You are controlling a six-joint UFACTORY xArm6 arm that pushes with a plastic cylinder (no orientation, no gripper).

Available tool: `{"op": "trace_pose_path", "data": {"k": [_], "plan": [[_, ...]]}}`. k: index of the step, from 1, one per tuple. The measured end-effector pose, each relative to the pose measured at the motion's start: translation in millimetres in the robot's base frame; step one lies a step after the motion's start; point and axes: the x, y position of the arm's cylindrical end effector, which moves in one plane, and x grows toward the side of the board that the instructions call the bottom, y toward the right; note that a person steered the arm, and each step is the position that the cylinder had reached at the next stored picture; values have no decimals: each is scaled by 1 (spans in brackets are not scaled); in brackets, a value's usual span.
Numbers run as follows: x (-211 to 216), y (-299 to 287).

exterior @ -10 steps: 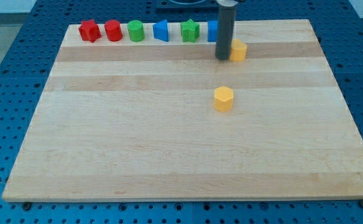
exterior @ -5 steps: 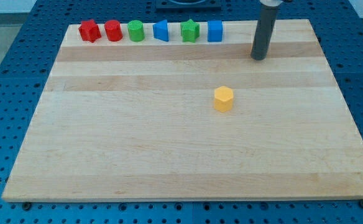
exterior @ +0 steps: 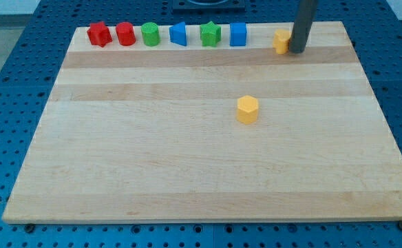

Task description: Separate the yellow blocks

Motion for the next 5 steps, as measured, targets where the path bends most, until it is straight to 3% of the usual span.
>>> {"op": "trace_pose_path", "data": {"k": [5], "plan": [[-6,-22]]}}
